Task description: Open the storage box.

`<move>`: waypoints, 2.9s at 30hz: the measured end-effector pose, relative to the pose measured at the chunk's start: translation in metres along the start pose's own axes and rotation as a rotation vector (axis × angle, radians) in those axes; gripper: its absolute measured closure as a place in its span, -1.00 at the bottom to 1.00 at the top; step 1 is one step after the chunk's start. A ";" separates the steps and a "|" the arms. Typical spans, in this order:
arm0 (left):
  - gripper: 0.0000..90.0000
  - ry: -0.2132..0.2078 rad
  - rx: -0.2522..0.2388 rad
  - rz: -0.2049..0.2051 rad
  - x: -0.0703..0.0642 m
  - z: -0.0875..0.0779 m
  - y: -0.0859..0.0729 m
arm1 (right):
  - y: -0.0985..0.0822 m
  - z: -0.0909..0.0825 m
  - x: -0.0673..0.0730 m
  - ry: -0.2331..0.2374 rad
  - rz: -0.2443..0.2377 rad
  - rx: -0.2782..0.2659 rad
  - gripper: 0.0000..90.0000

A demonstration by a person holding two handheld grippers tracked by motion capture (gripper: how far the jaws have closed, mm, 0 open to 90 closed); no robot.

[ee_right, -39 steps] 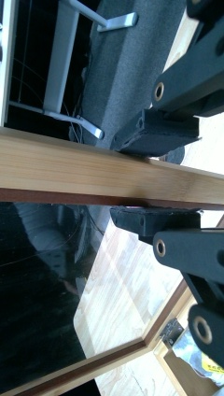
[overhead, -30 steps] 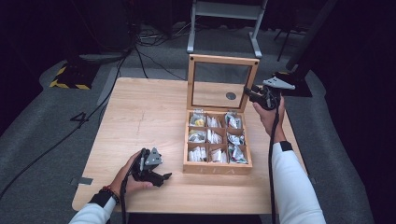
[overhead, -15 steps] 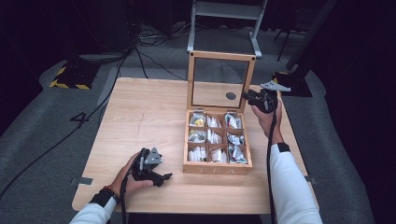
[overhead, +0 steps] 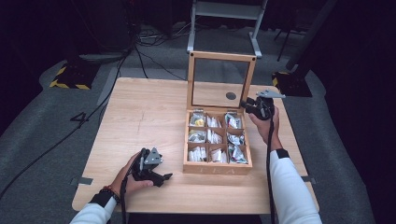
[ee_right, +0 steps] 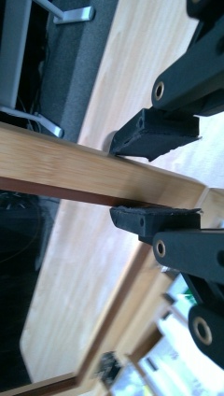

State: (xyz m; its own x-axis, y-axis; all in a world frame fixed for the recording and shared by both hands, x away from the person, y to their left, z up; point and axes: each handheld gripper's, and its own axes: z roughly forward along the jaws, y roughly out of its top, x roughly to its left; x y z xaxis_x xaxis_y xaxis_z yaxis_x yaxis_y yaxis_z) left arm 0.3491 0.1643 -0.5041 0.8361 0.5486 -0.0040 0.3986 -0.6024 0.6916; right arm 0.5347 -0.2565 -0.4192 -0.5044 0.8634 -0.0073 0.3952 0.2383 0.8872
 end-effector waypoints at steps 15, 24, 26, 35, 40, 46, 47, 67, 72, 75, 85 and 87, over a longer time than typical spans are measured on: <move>-0.65 -0.003 0.002 -0.012 0.000 0.000 0.000 | -0.032 -0.031 -0.001 0.054 -0.005 0.045 -0.05; -0.66 -0.001 0.002 -0.014 0.000 0.001 0.000 | -0.042 -0.071 0.007 0.125 -0.049 0.053 -0.15; -0.66 -0.001 0.002 -0.014 0.000 0.001 0.000 | -0.042 -0.073 0.006 0.127 -0.047 0.049 -0.16; -0.66 -0.003 0.003 -0.015 0.001 0.001 0.000 | -0.046 -0.100 0.018 0.194 -0.086 0.042 -0.25; -0.66 -0.003 0.003 -0.015 0.001 0.001 0.000 | -0.048 -0.110 0.028 0.207 -0.119 0.046 -0.21; -0.66 -0.003 0.003 -0.014 0.001 0.001 0.000 | -0.049 -0.120 0.041 0.242 -0.150 0.035 -0.15; -0.66 -0.003 0.003 -0.014 0.001 0.001 0.000 | -0.050 -0.121 0.044 0.248 -0.158 0.034 -0.15; -0.67 -0.008 0.006 -0.011 0.001 0.001 0.000 | -0.065 -0.112 0.088 0.374 -0.244 0.112 -0.09; -0.67 -0.008 0.006 -0.008 0.002 0.001 0.001 | -0.070 -0.101 0.097 0.360 -0.250 0.143 0.01; -0.67 -0.008 0.007 -0.009 0.002 0.001 0.001 | -0.071 -0.098 0.096 0.348 -0.225 0.147 0.01; -0.67 -0.008 0.006 -0.008 0.002 0.001 0.001 | -0.069 -0.100 0.099 0.336 -0.229 0.160 0.29; -0.67 -0.007 0.006 -0.007 0.002 0.001 0.000 | -0.068 -0.102 0.099 0.326 -0.237 0.155 0.48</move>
State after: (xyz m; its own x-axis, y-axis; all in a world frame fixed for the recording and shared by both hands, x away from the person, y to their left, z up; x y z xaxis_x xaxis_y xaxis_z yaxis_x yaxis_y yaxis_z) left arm 0.3512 0.1647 -0.5043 0.8362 0.5483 -0.0141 0.4065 -0.6023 0.6870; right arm 0.3792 -0.2326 -0.4329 -0.8016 0.5968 -0.0346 0.3368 0.4986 0.7987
